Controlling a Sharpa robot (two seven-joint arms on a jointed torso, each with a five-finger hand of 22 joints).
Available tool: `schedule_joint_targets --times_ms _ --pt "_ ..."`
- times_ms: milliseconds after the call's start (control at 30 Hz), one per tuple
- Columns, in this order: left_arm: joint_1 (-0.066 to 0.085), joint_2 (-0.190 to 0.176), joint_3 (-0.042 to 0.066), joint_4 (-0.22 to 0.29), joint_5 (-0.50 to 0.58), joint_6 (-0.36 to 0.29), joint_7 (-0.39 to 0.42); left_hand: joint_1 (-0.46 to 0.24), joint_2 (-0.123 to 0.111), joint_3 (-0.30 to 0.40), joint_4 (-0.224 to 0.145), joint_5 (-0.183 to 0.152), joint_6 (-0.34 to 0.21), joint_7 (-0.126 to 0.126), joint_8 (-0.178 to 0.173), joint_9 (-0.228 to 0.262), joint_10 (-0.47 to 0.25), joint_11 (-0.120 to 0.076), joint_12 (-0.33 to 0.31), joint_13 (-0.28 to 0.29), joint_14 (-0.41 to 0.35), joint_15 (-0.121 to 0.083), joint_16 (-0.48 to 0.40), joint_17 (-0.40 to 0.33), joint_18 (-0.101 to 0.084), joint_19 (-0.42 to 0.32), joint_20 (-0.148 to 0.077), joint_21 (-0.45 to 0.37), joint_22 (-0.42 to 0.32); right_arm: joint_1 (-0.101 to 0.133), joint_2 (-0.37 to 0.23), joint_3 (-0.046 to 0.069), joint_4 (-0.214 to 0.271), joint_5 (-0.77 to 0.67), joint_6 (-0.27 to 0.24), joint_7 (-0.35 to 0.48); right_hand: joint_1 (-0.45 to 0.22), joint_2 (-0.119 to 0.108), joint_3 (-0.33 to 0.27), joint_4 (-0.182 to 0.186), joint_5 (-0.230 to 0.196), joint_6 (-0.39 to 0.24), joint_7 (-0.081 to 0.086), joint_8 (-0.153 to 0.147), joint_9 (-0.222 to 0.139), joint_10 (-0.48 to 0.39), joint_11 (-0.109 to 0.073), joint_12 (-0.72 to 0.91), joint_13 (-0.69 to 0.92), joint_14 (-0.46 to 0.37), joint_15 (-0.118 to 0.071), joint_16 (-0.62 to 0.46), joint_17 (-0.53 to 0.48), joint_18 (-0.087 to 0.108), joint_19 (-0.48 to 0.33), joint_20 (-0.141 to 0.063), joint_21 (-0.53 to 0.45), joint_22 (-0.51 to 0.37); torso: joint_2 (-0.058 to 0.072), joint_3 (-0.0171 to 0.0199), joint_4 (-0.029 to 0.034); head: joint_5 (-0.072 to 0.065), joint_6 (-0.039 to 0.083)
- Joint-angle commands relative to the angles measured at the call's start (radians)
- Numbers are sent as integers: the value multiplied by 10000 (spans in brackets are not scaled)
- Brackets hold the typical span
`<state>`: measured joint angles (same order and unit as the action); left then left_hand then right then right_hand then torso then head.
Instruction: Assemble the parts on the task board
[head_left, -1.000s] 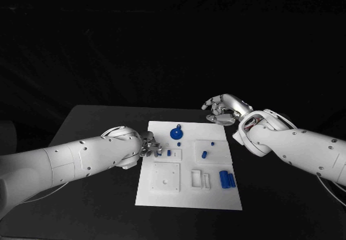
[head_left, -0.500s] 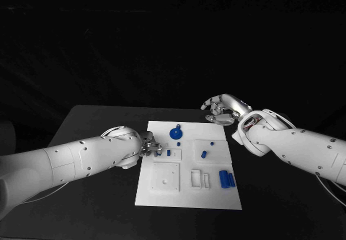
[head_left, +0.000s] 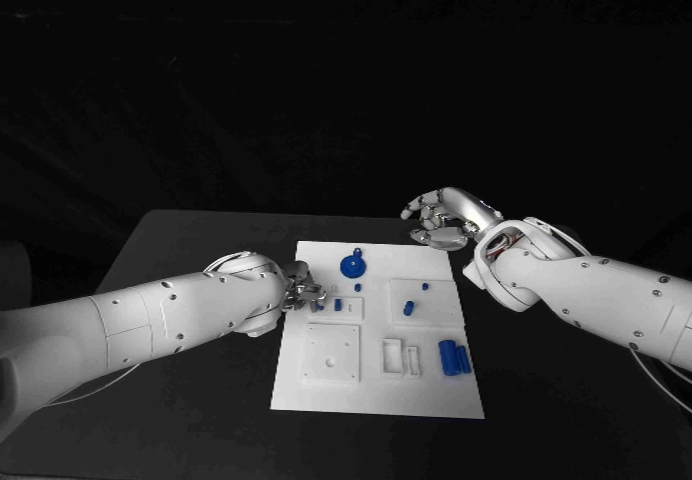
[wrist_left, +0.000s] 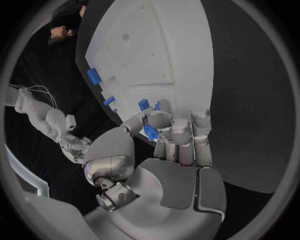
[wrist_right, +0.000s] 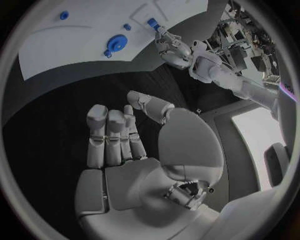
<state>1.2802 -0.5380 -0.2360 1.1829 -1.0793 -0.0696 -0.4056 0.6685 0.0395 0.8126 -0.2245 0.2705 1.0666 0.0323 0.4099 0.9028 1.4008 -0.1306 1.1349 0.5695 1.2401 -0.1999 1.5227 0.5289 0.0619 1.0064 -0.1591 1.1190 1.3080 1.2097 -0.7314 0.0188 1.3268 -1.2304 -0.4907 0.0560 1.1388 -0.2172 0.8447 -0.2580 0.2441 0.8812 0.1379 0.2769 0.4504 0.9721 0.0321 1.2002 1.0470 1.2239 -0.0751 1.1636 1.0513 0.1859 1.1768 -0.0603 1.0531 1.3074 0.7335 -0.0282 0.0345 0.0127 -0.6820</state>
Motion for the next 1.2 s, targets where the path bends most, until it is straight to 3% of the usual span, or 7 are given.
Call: schedule_joint_targets --times_ms 33,67,200,300,533,1033,1200 --pt "-72 71 -30 68 10 20 186 264 104 -29 137 -537 2337 -698 81 5 -22 -74 82 47 19 -33 61 49 189 87 -1103 51 46 2 9 5 7 -37 141 29 2 78 -4 -44 67 17 137 -13 -18 -3 69 38 -12 4 49 15 -9 759 23 -31 -51 164 -3 -3 6 -3 1" --pt "-71 63 -30 75 10 7 189 281 100 -39 178 -705 2337 -701 96 9 -29 -77 98 61 22 -27 58 66 191 84 -1101 50 49 2 9 5 4 -37 143 28 2 78 -3 -45 77 18 137 -12 -18 -4 69 39 -12 4 49 15 -9 759 23 -31 -51 164 -2 -5 7 -3 2" --pt "-70 73 -29 81 12 13 191 297 103 -37 183 -713 2343 -704 107 12 -26 -79 109 69 25 -25 59 74 193 82 -1102 50 51 2 14 5 1 -37 149 23 0 80 -4 -46 105 20 136 -11 -20 -5 69 40 -14 3 48 15 -10 759 23 -31 -51 165 -2 -6 9 6 6" --pt "-70 82 -28 102 12 154 191 346 115 -26 170 -573 2356 -713 139 23 -23 -85 145 95 32 -13 63 100 197 73 -1101 51 60 2 15 5 6 -37 163 22 -3 80 -4 -46 126 20 137 -10 -22 -6 69 40 -15 3 48 15 -11 759 22 -30 -51 165 -3 -9 7 5 18" --pt "-70 66 -28 92 -25 270 158 491 115 -23 51 156 2357 -729 231 44 -48 -100 238 168 44 47 54 195 200 54 -1088 67 91 3 13 5 6 -37 175 21 -9 80 -6 -47 162 21 136 -10 -25 -8 69 41 -17 2 48 15 -11 759 22 -30 -51 166 -2 -2 3 13 16" --pt "-70 18 -27 69 -53 312 127 594 65 1 14 216 2351 -733 252 46 -54 -102 254 181 45 58 42 219 212 58 -1094 71 96 3 9 5 16 -37 173 29 -16 82 -11 -48 202 27 136 -6 -27 -9 68 43 -20 2 48 16 -12 759 22 -29 -50 167 0 -12 5 5 22" --pt "-69 -98 -24 129 -53 321 115 671 64 6 -22 390 2361 -739 284 52 -53 -108 276 197 58 71 42 250 213 62 -1092 77 101 3 5 5 17 -37 171 33 -18 83 -12 -48 209 30 135 -4 -27 -10 68 44 -20 2 48 16 -13 759 22 -29 -50 167 -6 -15 12 11 19"
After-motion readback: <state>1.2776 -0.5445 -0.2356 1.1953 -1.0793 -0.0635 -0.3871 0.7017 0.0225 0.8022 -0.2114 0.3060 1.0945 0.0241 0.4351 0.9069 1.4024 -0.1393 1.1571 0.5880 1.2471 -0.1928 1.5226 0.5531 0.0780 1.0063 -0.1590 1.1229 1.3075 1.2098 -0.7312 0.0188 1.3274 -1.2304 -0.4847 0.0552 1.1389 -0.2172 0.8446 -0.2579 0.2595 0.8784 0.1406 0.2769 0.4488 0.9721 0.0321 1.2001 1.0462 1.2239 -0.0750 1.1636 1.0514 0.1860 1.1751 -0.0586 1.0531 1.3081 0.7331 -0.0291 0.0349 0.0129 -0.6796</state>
